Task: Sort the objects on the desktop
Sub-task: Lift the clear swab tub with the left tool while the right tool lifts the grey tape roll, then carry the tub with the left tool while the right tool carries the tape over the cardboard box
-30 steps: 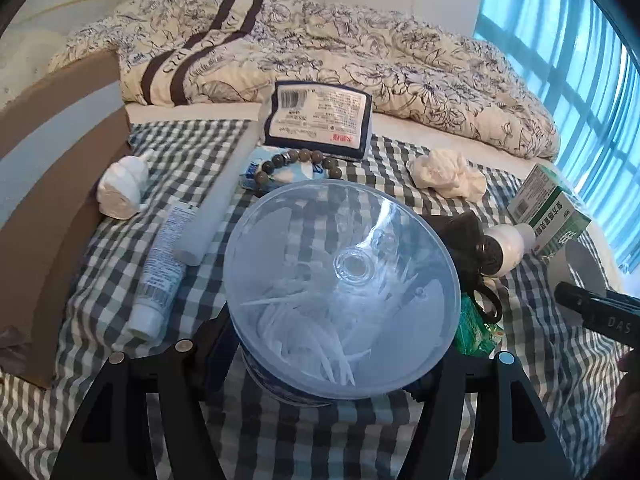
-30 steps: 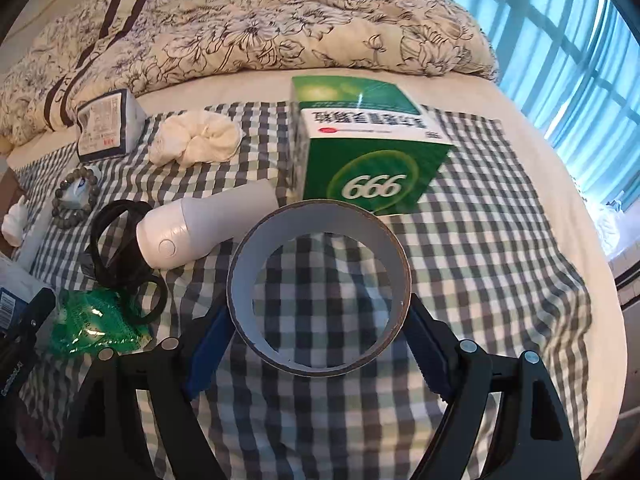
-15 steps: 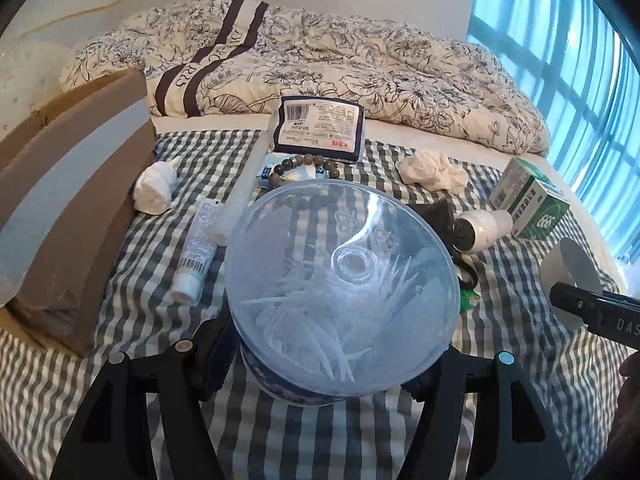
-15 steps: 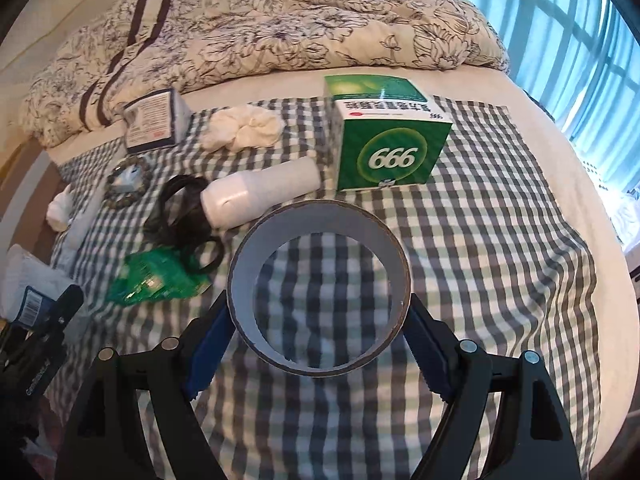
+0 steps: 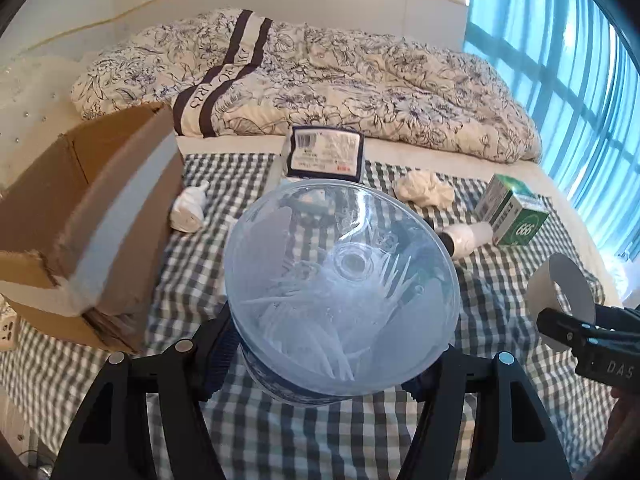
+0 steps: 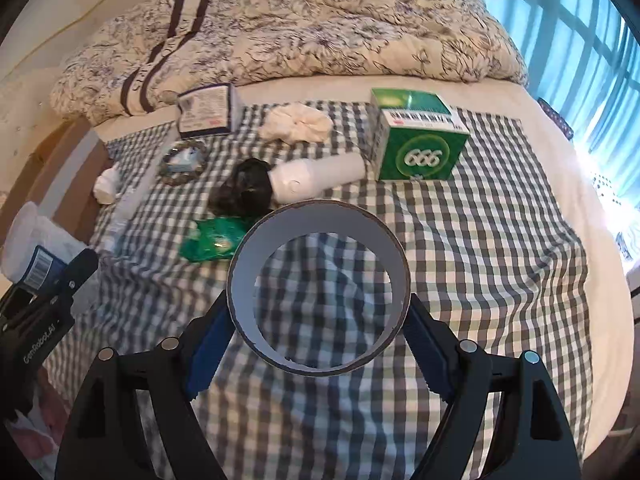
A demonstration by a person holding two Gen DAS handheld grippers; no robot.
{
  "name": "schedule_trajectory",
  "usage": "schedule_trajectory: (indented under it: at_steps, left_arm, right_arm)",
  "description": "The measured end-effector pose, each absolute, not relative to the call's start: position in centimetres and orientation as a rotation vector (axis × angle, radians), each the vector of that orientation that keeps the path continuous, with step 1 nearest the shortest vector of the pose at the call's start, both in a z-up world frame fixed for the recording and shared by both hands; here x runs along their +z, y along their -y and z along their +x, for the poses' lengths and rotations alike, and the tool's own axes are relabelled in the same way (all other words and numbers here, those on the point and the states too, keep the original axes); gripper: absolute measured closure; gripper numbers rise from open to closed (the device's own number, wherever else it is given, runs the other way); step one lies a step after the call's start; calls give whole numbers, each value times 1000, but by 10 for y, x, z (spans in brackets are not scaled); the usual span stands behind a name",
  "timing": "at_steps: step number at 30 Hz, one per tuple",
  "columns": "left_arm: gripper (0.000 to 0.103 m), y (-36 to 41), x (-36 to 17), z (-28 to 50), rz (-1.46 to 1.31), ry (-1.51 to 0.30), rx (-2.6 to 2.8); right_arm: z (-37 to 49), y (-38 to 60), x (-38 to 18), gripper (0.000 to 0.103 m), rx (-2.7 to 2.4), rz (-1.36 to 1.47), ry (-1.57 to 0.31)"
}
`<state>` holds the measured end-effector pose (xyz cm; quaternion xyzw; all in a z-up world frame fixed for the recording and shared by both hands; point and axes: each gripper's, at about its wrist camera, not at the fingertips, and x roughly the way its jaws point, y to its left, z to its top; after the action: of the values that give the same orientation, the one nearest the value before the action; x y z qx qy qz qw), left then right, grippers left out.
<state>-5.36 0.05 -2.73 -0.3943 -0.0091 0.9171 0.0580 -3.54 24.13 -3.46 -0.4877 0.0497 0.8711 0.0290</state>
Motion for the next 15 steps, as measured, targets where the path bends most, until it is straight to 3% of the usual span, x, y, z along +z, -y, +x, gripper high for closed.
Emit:
schedule_trajectory:
  at_steps: [8,13,15]
  left_arm:
    - [37,32,22,-57,-1089,-11,2811]
    - [35,49,21,-59,-1082,20,2792]
    - [10,51,10,-59,-1114,49,2742]
  right_arm:
    - [-37,-202,9,22,2748,-1433,-142]
    - [-46,-179,22,22,2787,-1418,-102]
    - [-48,-174,21,22,2788,-1423,-88]
